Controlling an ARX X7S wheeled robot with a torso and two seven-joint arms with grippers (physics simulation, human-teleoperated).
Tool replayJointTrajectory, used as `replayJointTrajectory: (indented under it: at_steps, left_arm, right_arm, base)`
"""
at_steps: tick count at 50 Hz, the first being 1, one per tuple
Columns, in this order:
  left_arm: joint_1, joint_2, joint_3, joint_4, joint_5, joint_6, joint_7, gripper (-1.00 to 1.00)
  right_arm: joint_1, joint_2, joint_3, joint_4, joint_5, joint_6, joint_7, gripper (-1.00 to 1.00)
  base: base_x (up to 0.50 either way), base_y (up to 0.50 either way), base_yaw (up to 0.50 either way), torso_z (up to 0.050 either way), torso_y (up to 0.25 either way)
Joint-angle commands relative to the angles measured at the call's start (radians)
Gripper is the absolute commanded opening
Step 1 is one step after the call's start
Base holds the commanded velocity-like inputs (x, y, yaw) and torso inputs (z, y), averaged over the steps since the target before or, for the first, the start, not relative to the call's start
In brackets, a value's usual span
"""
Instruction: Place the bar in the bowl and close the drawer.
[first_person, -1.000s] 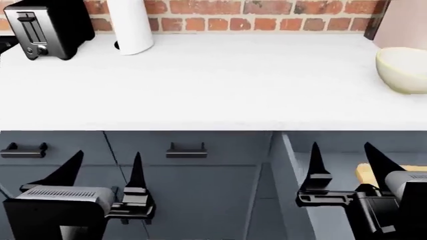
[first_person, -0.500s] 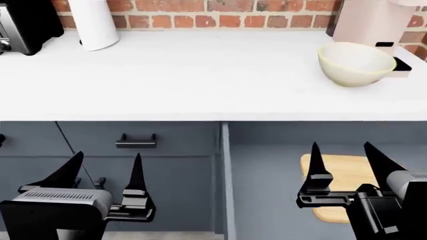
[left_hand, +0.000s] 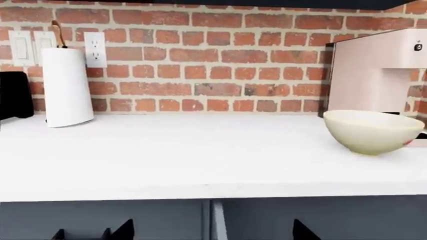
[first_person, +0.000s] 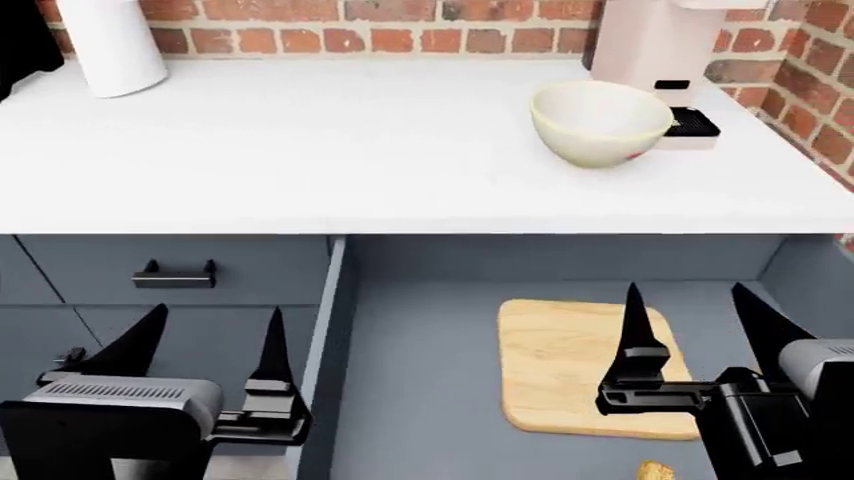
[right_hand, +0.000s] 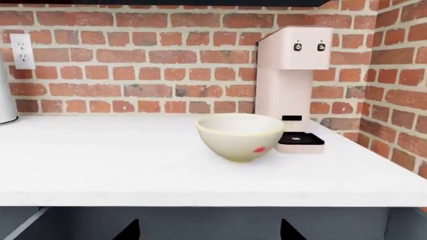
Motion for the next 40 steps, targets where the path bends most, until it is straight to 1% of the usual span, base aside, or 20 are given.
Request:
replayJointTrajectory:
  at_steps: [1, 32, 36, 38, 40]
  left_arm:
    - [-0.004, -0.020, 0.005, 0.000, -0.026, 0.009, -0.024, 1.00]
    - [-0.008, -0.058, 0.027, -0.019, -0.063, 0.043, -0.064, 1.00]
    - [-0.020, -0.070, 0.010, -0.017, -0.096, 0.029, -0.077, 1.00]
    - [-0.037, -0.082, -0.008, -0.006, -0.134, 0.006, -0.094, 1.00]
    - [-0.068, -0.107, -0.036, 0.012, -0.205, -0.030, -0.130, 1.00]
  right_arm:
    - [0.002, 0.016, -0.001, 0.003, 0.020, -0.006, 0.020, 1.00]
    - [0.004, 0.053, -0.024, 0.024, 0.053, -0.031, 0.057, 1.00]
    - [0.005, 0.062, -0.024, 0.022, 0.067, -0.031, 0.055, 1.00]
    - [0.013, 0.071, -0.024, 0.015, 0.077, -0.022, 0.059, 1.00]
    - [0.040, 0.091, -0.004, -0.002, 0.132, 0.018, 0.080, 1.00]
  base:
    - [-0.06, -0.50, 0.00, 0.000, 0.000]
    - [-0.06, -0.50, 0.00, 0.000, 0.000]
    - [0.00, -0.12, 0.00, 0.000, 0.000]
    - [0.00, 0.00, 0.00, 0.000, 0.000]
    - [0.00, 0.00, 0.00, 0.000, 0.000]
